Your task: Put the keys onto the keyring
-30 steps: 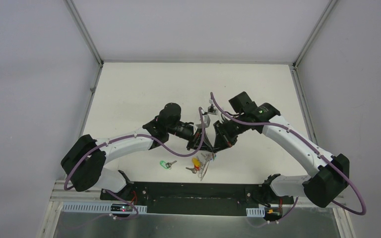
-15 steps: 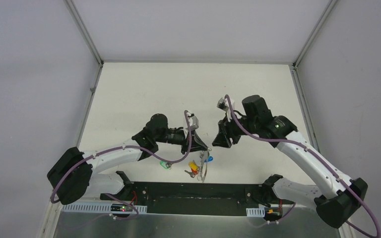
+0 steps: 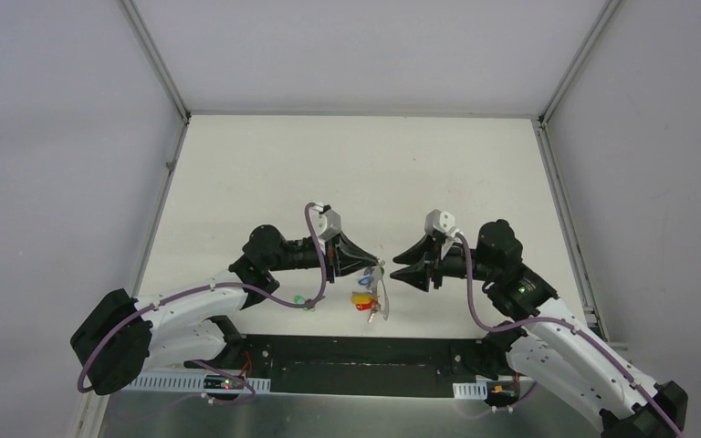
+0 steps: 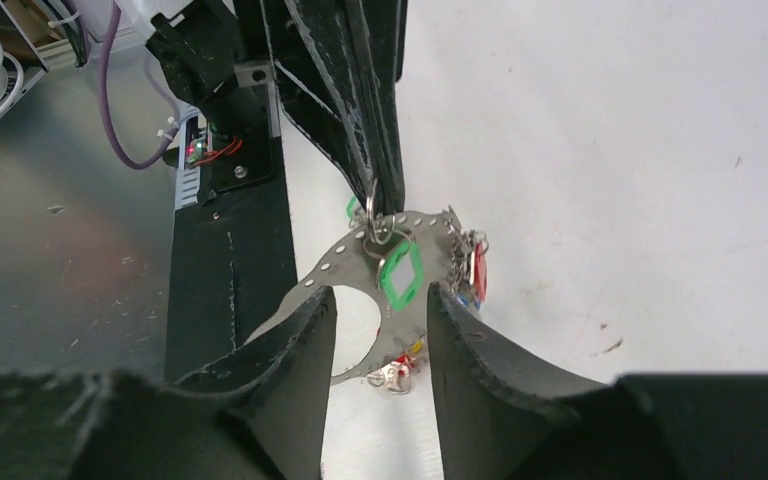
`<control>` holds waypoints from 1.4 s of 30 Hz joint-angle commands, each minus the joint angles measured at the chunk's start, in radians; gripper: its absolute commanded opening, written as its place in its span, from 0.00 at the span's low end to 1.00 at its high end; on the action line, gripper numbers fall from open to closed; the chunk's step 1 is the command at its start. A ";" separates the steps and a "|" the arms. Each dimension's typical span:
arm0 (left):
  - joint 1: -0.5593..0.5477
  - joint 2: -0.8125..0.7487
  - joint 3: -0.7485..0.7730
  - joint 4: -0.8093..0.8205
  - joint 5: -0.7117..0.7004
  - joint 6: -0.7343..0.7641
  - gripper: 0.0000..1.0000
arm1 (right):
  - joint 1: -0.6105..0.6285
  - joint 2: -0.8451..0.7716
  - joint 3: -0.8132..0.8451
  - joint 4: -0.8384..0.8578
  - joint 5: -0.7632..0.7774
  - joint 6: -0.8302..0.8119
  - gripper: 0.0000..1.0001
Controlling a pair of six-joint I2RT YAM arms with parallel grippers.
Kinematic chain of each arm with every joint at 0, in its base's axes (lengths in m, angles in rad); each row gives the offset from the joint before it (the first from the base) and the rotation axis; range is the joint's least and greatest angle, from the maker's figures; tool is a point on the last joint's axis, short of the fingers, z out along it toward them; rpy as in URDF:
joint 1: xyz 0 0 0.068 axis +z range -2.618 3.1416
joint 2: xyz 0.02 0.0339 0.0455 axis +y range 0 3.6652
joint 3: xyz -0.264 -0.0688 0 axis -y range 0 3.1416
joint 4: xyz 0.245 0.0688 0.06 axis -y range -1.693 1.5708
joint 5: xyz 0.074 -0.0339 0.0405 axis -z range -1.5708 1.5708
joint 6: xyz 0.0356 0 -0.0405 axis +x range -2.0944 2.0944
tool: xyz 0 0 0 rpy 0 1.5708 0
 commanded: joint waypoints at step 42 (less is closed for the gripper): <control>-0.010 0.019 0.249 -0.507 0.097 0.316 0.51 | 0.089 0.415 0.562 -0.745 0.149 -0.247 0.00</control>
